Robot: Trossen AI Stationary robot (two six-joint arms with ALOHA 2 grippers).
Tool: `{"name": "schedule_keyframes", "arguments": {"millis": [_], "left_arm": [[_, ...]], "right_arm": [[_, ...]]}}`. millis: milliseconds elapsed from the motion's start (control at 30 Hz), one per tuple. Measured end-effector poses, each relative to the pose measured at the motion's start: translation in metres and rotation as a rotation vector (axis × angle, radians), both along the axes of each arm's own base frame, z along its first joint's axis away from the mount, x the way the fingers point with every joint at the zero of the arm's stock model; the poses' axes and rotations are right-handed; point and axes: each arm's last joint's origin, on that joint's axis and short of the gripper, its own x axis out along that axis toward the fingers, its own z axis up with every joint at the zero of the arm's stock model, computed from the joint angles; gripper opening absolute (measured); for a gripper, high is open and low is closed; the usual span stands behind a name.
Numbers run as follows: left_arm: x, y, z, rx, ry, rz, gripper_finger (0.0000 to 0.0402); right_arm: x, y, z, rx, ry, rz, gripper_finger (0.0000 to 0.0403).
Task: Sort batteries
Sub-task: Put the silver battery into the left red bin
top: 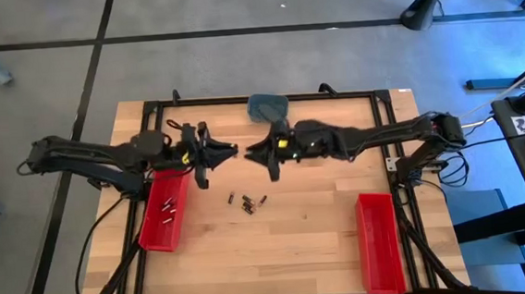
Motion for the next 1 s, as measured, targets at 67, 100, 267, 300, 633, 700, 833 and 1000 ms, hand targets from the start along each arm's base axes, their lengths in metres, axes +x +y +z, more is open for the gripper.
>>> {"name": "schedule_keyframes", "arguments": {"millis": [67, 100, 267, 300, 633, 700, 833, 1000], "left_arm": [[-0.006, 0.001, 0.012, 0.035, 0.102, 0.026, 0.0023], [-0.010, 0.002, 0.018, 0.049, 0.163, 0.040, 0.0023], [-0.038, 0.001, 0.032, -0.052, 0.541, 0.144, 0.0023], [-0.045, 0.001, 0.030, -0.116, 0.622, 0.170, 0.0023], [-0.099, -0.022, -0.042, -0.630, 1.252, 0.444, 0.0022], [-0.099, -0.027, -0.058, -0.652, 1.300, 0.440, 0.0023], [-0.100, -0.032, -0.090, -0.719, 1.375, 0.468, 0.0025], [-0.098, -0.033, -0.118, -0.780, 1.370, 0.510, 0.0023]], "right_arm": [[-0.009, -0.009, 0.006, 0.020, 0.032, -0.029, 0.0151], [-0.014, -0.013, 0.008, 0.022, 0.055, -0.042, 0.0153], [-0.033, -0.027, 0.015, 0.024, 0.126, -0.094, 0.0156], [-0.034, -0.028, 0.015, 0.015, 0.136, -0.100, 0.0156], [-0.034, -0.010, 0.005, -0.053, 0.229, -0.022, 0.0156], [-0.035, 0.002, 0.002, -0.057, 0.258, 0.017, 0.0156], [-0.039, 0.033, -0.004, -0.104, 0.328, 0.114, 0.0156], [-0.050, 0.067, -0.012, -0.173, 0.428, 0.175, 0.0156]]}}
